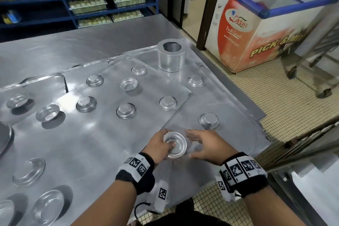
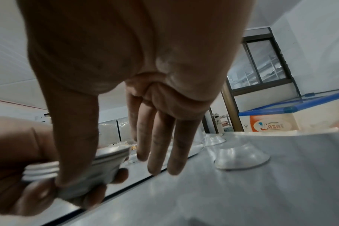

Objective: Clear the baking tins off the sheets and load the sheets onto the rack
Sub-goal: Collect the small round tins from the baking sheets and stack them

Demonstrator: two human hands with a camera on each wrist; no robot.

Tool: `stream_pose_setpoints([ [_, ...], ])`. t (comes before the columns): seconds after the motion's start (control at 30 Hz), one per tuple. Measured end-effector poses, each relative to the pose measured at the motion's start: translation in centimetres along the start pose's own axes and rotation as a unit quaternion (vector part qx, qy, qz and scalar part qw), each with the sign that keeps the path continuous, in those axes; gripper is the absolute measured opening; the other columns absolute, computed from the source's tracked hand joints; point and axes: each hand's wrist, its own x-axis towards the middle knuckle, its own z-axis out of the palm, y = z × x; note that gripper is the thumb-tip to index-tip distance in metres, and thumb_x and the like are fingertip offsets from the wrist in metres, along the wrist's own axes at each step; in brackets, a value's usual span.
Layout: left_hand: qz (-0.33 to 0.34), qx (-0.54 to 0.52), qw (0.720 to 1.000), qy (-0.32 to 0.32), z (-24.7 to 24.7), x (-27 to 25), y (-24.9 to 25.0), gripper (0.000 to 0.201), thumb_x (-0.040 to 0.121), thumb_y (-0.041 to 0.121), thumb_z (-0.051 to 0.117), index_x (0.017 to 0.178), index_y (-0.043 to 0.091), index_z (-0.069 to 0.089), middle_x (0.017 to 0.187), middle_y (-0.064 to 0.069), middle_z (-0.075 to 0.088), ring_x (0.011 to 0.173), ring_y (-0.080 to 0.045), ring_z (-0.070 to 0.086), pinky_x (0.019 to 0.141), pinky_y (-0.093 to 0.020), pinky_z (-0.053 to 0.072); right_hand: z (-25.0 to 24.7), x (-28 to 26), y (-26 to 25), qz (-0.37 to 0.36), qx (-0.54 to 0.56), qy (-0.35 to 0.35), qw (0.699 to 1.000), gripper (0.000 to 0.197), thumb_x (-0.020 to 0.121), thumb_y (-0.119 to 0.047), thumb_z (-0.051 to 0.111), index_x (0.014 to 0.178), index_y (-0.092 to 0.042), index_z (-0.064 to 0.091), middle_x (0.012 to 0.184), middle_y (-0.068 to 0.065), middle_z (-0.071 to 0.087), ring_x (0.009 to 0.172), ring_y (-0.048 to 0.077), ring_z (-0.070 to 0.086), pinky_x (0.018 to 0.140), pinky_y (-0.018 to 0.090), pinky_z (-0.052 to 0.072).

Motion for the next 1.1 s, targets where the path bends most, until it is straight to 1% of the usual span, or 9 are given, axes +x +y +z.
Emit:
stream_pose_setpoints([
  [0.13,-0.019,-0.039,0.999,0.008,1.3,1.2,1.0,0.023,0.095,-0.012,0.049,0.113,0.001,0.054,0.093,-0.016,0.062,0.063,-0.025,0.071,0.057,-0.048,0.061,-3.5,3.2,2.6,0.057,-0.176,0.043,0.982,0.066,0.075,-0.025,0.074,0.137,-0.021,0.053,0.131,-0.002,0.059,0.117,0.016,0.058,0.099,0.031,0.049],
  [0.23,-0.022,-0.045,0.999,0.016,2.2,2.0,1.7,0.025,0.095,-0.014,0.046,0.117,-0.004,0.051,0.09,-0.016,0.063,0.059,-0.023,0.071,0.054,-0.045,0.061,-5.6,5.4,4.0,0.074,-0.283,0.076,0.953,0.052,0.072,-0.03,0.069,0.122,-0.02,0.06,0.119,0.001,0.059,0.118,0.026,0.052,0.095,0.036,0.049],
  [0.3,-0.019,-0.049,0.998,0.025,2.6,2.5,2.1,0.026,0.094,-0.016,0.044,0.117,-0.005,0.051,0.084,-0.014,0.066,0.059,-0.024,0.071,0.053,-0.042,0.061,-6.4,6.4,4.5,0.088,-0.337,0.07,0.935,0.055,0.075,-0.035,0.067,0.126,-0.018,0.056,0.128,0.003,0.051,0.123,0.028,0.043,0.1,0.037,0.044],
  [0.37,-0.019,-0.052,0.998,0.033,3.0,3.0,2.4,0.027,0.093,-0.017,0.042,0.116,-0.006,0.05,0.078,-0.014,0.067,0.058,-0.026,0.071,0.052,-0.041,0.061,-6.8,7.0,5.0,0.104,-0.358,0.062,0.926,0.061,0.076,-0.04,0.066,0.13,-0.017,0.05,0.139,0.005,0.041,0.126,0.029,0.036,0.102,0.037,0.039],
  [0.5,-0.02,-0.064,0.996,0.055,3.6,3.8,2.7,0.03,0.092,-0.018,0.041,0.118,-0.007,0.05,0.084,-0.018,0.064,0.057,-0.027,0.07,0.05,-0.04,0.06,-7.2,7.9,5.9,0.117,-0.355,0.056,0.926,0.062,0.072,-0.045,0.071,0.126,-0.018,0.056,0.137,0.004,0.042,0.126,0.028,0.037,0.1,0.036,0.043],
  [0.6,-0.02,-0.071,0.995,0.072,3.7,4.3,2.6,0.029,0.09,-0.017,0.043,0.117,-0.007,0.051,0.084,-0.018,0.064,0.057,-0.026,0.07,0.051,-0.04,0.059,-7.3,8.4,6.2,0.115,-0.326,0.051,0.937,0.051,0.064,-0.044,0.079,0.102,-0.017,0.059,0.119,0.002,0.051,0.115,0.028,0.048,0.089,0.035,0.05],
  [0.7,-0.02,-0.081,0.993,0.079,3.7,4.4,2.6,0.028,0.09,-0.016,0.044,0.116,-0.007,0.051,0.084,-0.018,0.064,0.057,-0.027,0.07,0.051,-0.04,0.059,-7.0,8.7,6.2,0.114,-0.3,0.063,0.945,0.047,0.06,-0.039,0.083,0.086,-0.02,0.048,0.104,0.003,0.056,0.099,0.028,0.058,0.076,0.031,0.047],
  [0.9,-0.018,-0.087,0.992,0.088,3.1,4.0,2.1,0.027,0.087,-0.015,0.047,0.113,-0.007,0.052,0.08,-0.018,0.063,0.056,-0.027,0.068,0.052,-0.043,0.06,-6.5,8.1,5.1,0.11,-0.277,0.08,0.951,0.041,0.081,-0.024,0.069,0.117,-0.008,0.057,0.113,0.01,0.062,0.108,0.029,0.057,0.088,0.032,0.049],
  [1.1,-0.022,-0.093,0.991,0.089,1.6,2.7,1.3,0.025,0.089,-0.015,0.047,0.112,-0.005,0.053,0.089,-0.02,0.06,0.063,-0.03,0.067,0.052,-0.043,0.059,-4.7,6.8,3.3,0.052,-0.174,0.132,0.974,0.07,0.084,-0.024,0.074,0.145,-0.018,0.04,0.132,0.006,0.041,0.127,0.026,0.033,0.105,0.034,0.036],
])
